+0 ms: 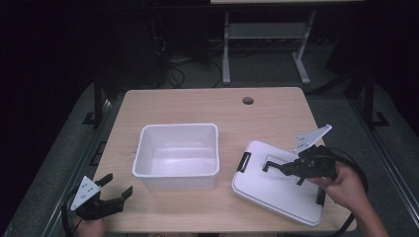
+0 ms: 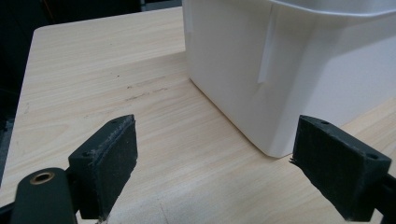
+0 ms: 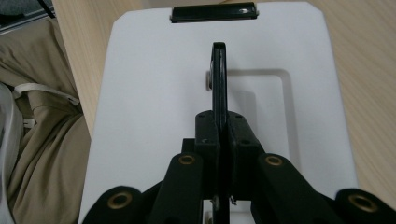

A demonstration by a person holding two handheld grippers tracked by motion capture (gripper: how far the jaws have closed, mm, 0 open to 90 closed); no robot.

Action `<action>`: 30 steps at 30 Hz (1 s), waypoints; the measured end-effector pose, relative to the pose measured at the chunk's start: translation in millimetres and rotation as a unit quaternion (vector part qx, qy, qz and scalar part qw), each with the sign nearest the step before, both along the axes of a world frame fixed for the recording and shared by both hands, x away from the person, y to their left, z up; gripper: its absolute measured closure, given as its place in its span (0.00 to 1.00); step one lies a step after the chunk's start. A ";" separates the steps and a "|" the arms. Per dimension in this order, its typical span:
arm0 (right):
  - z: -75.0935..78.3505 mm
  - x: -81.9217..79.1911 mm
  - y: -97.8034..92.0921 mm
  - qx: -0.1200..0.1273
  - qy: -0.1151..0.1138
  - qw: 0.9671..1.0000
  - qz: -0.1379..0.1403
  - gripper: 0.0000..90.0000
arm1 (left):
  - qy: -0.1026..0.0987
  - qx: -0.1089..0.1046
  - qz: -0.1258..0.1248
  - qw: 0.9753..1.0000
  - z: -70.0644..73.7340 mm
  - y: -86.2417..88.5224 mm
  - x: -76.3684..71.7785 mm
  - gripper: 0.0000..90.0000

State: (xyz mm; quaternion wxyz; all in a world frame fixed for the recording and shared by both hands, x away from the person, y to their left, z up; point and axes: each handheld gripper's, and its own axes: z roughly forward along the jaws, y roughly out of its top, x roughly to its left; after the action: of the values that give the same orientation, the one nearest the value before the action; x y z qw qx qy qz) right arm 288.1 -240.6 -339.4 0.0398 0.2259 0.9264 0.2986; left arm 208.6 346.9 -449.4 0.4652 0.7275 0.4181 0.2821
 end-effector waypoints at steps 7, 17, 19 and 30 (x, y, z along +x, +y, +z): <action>21.9 -4.2 -0.9 -0.001 -0.011 1.000 0.005 0.94 | -0.001 -0.002 0.001 1.000 -0.2 -0.4 0.2 0.14; 50.0 -7.6 1.8 0.005 -0.022 1.000 0.012 0.94 | -0.001 -0.002 0.001 1.000 -0.2 -0.8 0.2 0.14; 54.9 -7.6 2.7 0.007 -0.023 1.000 0.015 0.94 | 0.000 -0.002 0.000 1.000 0.0 -0.6 0.2 0.14; 84.5 -5.1 22.1 0.014 -0.032 0.999 0.038 0.94 | 0.000 -0.003 0.000 1.000 0.1 -0.5 0.1 0.14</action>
State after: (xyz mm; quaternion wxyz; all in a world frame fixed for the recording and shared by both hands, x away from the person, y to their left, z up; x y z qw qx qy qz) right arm 283.0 -218.5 -254.9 0.0545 0.1815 0.9283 0.3198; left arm 208.7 346.4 -449.4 0.4676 0.7259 0.4188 0.2811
